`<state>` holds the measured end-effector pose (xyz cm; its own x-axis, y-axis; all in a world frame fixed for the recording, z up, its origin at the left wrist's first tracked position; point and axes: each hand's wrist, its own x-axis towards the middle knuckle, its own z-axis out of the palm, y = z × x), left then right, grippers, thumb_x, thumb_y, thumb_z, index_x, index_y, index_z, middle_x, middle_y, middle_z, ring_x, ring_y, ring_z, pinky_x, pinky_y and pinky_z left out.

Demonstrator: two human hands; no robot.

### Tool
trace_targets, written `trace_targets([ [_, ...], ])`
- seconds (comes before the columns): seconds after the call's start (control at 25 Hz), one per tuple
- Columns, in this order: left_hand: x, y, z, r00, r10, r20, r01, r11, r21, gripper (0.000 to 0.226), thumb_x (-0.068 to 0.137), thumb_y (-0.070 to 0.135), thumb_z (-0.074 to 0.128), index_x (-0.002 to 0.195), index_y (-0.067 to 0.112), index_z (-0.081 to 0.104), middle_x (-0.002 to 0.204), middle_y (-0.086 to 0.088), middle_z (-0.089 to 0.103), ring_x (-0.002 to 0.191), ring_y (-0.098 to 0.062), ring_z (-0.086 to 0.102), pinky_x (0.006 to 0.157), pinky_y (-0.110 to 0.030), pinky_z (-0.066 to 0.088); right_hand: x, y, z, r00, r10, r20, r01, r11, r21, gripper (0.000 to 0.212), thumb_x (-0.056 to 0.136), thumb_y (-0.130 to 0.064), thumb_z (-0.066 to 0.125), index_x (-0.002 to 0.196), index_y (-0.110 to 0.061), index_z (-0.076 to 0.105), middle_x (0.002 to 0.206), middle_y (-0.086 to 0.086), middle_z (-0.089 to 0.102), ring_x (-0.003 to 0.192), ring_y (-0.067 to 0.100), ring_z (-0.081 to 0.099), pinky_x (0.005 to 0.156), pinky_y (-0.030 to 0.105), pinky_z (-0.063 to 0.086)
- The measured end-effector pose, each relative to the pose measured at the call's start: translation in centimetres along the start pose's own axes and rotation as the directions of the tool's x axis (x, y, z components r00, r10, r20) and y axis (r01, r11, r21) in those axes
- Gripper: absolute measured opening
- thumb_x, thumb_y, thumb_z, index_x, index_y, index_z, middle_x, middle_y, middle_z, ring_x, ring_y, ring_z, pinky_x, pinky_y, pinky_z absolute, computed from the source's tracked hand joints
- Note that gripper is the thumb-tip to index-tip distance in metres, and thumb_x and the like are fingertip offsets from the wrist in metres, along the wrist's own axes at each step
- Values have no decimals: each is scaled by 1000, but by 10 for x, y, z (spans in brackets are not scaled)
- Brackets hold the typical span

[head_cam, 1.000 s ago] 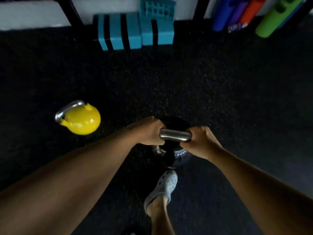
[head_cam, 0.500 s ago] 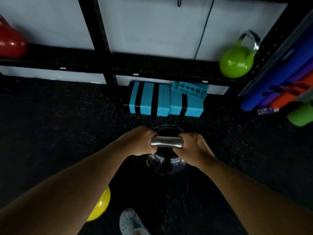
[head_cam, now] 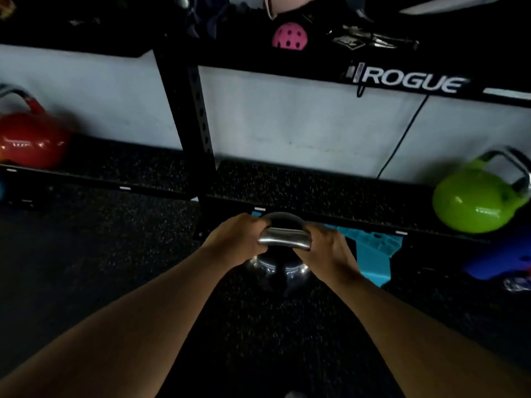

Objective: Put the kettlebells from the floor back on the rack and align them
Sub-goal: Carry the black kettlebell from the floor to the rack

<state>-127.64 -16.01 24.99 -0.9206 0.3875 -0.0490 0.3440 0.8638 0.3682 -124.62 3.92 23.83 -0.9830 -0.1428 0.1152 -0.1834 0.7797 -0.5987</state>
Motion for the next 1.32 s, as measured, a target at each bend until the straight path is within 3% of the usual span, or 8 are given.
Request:
trace_targets([
  [0.2,107,-39,-30,991,-70,-112,69,998,-11,26,76,26,69,102,28,65,90,-1,70,83,-23,68,66,-31,48,128,15,3,997,16,-81,-17,1000,-10,17,83,-24,68,100,-23,66,95,-1,70,87,19,66,69,24,47],
  [0.32,168,-65,-42,987,-75,-141,80,996,34,29,77,31,66,106,31,62,98,-3,71,91,-28,68,71,-34,50,193,19,11,990,26,-137,-22,999,37,16,83,-22,66,97,-27,61,86,-11,65,77,11,62,62,20,46],
  [0.56,257,-114,-50,991,-12,-136,22,997,70,17,78,23,65,93,25,58,92,-5,66,89,-30,63,70,-35,48,282,28,40,972,108,-210,-115,993,-22,17,85,-6,59,77,-17,48,79,3,55,68,20,53,53,24,33],
  [0.72,294,-138,-45,993,-56,-108,54,998,-24,16,79,22,66,93,25,59,90,-6,66,86,-30,63,75,-40,52,319,32,59,943,227,-243,-229,973,18,6,85,-3,53,83,-9,52,88,12,58,77,26,54,60,31,40],
  [1.0,317,-151,-37,992,-94,-89,76,980,-183,10,80,20,64,84,22,55,75,-4,62,64,-23,61,57,-31,46,341,43,58,962,213,-168,-218,976,-10,8,88,-8,50,81,-10,47,73,2,49,62,18,45,46,24,27],
  [1.08,315,-149,-38,994,-86,-75,68,974,-216,20,80,19,66,95,20,52,89,-5,61,74,-23,60,61,-33,47,342,42,54,963,247,-112,-254,965,-59,5,87,-13,54,90,-12,50,80,1,50,72,21,51,52,25,32],
  [1.16,305,-150,-40,997,-69,-45,57,973,-223,40,79,19,68,113,19,47,107,-7,55,90,-23,57,69,-35,46,344,37,45,968,250,-9,-249,956,-154,28,83,-20,60,110,-16,51,98,4,53,92,25,53,70,30,40],
  [1.32,259,-168,-54,995,-95,-28,91,988,-122,64,81,23,68,135,22,34,132,-9,46,117,-29,49,88,-45,49,339,4,28,994,-21,111,56,944,-324,57,79,-31,64,132,-24,43,124,6,52,116,28,47,99,43,35],
])
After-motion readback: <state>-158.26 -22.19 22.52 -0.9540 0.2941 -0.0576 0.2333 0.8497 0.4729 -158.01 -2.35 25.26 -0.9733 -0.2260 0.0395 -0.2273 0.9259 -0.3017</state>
